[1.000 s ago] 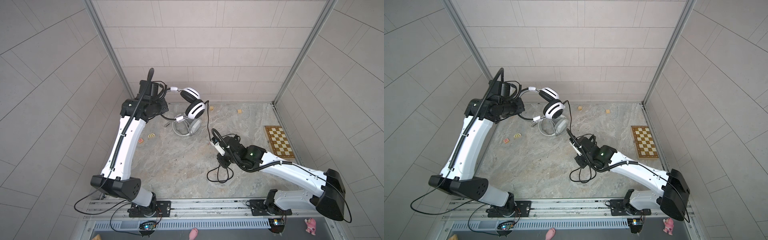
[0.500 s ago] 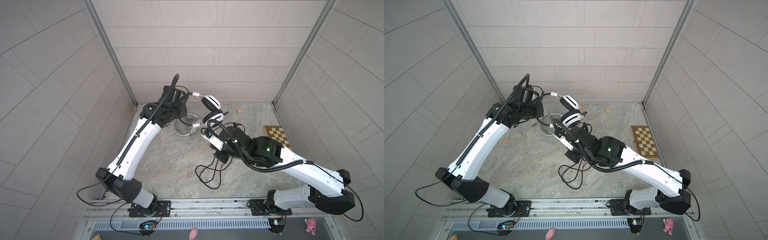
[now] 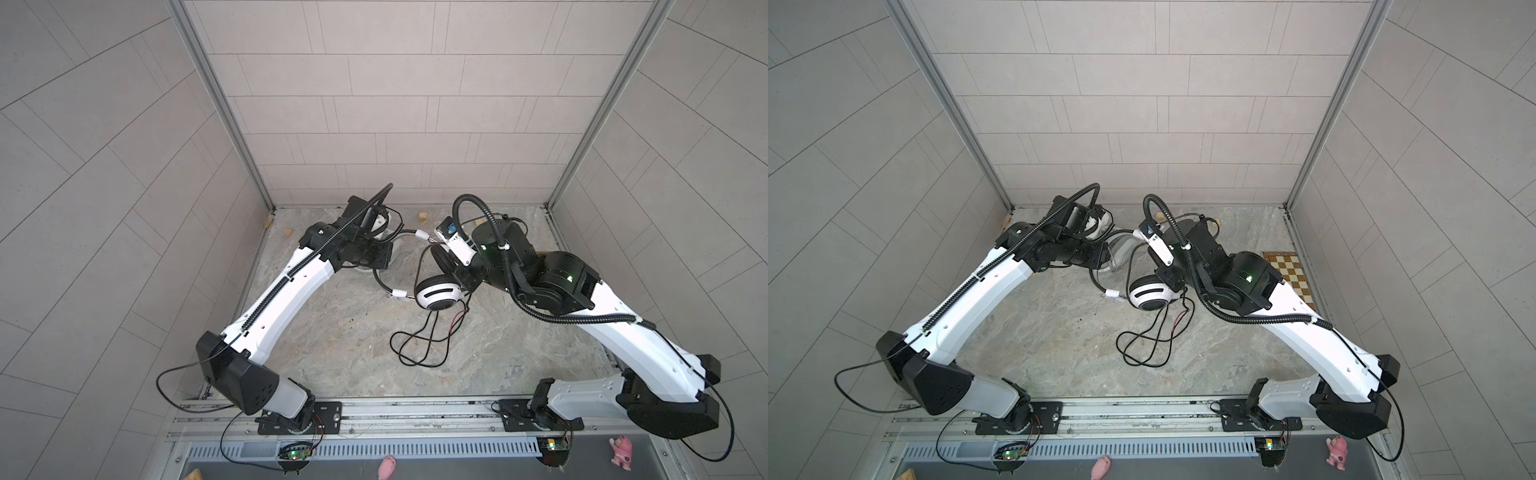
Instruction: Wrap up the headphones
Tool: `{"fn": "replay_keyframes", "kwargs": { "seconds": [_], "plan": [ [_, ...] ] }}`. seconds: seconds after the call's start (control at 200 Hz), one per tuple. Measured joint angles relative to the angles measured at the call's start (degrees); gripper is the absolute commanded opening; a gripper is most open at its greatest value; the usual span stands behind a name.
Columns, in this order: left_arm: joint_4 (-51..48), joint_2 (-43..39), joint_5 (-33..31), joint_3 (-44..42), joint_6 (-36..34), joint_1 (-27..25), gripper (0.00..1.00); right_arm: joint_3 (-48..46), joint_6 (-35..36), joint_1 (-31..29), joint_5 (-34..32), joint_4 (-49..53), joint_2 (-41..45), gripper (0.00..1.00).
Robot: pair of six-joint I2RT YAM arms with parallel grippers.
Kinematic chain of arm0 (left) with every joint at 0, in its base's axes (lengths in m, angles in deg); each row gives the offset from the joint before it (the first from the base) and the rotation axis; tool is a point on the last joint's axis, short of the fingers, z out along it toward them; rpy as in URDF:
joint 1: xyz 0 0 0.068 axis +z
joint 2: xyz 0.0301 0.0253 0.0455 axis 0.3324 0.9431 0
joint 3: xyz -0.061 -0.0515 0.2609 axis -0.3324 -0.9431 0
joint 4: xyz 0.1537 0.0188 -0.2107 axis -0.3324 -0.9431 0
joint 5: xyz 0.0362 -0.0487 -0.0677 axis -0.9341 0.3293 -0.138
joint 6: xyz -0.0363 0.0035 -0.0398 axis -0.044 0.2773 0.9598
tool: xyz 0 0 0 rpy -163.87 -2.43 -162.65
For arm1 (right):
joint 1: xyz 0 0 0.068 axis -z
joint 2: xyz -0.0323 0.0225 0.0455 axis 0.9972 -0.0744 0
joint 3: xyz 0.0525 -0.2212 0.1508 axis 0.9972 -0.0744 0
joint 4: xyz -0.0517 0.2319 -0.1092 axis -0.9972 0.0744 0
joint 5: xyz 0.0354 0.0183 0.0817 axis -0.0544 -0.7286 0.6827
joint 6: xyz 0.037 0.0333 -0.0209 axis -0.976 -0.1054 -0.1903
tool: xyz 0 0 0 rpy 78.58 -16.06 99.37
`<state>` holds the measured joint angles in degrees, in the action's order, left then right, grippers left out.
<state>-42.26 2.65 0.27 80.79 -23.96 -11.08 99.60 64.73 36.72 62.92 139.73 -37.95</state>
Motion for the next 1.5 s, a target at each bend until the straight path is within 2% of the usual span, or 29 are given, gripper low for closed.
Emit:
{"fn": "replay_keyframes", "kwargs": {
  "seconds": [0.32,0.545,0.711,1.091,1.286,1.501],
  "plan": [
    [0.5,-4.3,1.2,-1.3,-2.3,0.5,0.0,-1.6,0.4,4.5,0.3,1.0,4.1,0.0],
    [0.1,-4.8,5.8,-2.9,-4.4,0.2,0.0,-2.0,0.8,5.4,1.5,0.9,4.3,0.0],
    [0.2,-4.8,9.9,-3.2,-4.7,0.1,0.0,-3.8,1.1,8.5,3.9,-1.0,3.1,0.0],
    [0.6,-4.9,14.7,-3.8,-4.9,-3.4,0.0,-14.9,-2.1,14.5,12.2,-13.8,1.1,0.0],
    [3.5,-6.7,14.6,-4.9,-2.9,-3.1,0.0,-24.3,-6.2,18.1,18.1,-22.9,1.4,0.0],
    [7.9,-10.5,16.4,-4.7,-0.5,-3.3,0.0,-33.8,-12.5,18.9,25.2,-33.0,3.6,0.04]
  ]
}}
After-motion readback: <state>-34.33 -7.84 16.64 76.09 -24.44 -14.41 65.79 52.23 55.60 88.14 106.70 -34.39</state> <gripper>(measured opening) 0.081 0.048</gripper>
